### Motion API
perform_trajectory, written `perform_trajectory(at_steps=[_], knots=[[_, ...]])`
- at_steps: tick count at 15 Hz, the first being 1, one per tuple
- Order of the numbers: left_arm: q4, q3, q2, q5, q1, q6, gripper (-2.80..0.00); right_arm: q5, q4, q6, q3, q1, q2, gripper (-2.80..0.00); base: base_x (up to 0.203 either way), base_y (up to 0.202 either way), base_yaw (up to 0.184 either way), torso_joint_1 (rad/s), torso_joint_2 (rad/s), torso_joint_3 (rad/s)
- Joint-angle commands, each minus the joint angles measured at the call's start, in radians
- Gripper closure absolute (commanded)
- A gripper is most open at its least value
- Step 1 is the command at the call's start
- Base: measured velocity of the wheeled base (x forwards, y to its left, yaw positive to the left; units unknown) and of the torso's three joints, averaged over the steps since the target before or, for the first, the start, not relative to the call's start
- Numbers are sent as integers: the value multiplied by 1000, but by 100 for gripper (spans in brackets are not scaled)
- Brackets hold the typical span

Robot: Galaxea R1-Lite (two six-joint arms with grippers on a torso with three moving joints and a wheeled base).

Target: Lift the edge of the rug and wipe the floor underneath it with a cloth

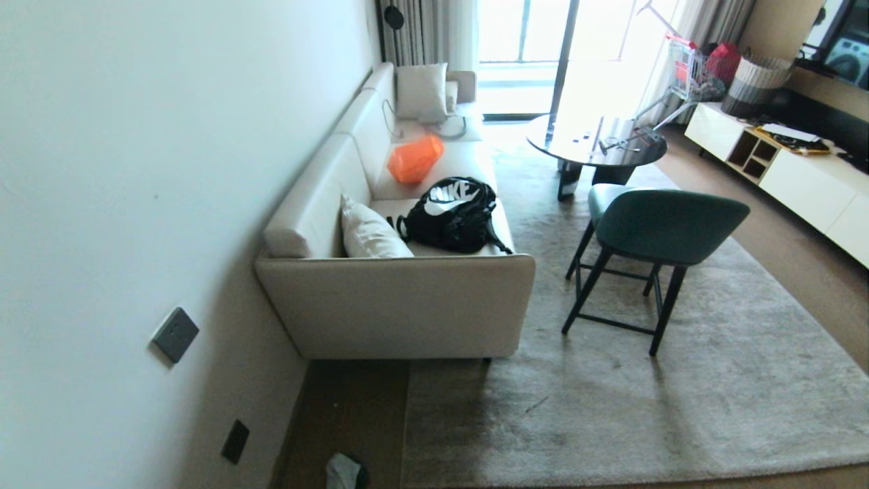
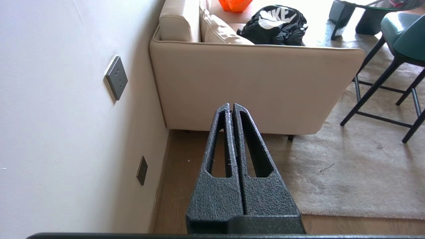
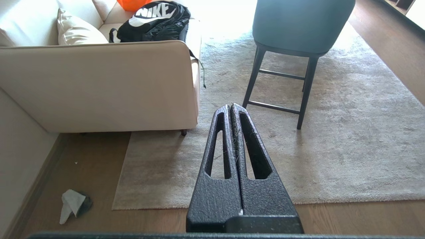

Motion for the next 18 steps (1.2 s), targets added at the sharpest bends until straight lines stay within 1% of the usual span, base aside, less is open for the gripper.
perform_trajectory(at_steps=[1,18], knots=[[0,-1,0,0,0,-1,0,0,0,-1,0,0,1,0,0,0,0,0,0,0],[0,0,0,0,0,-1,0,0,-2,1,0,0,1,0,0,0,0,0,0,0]])
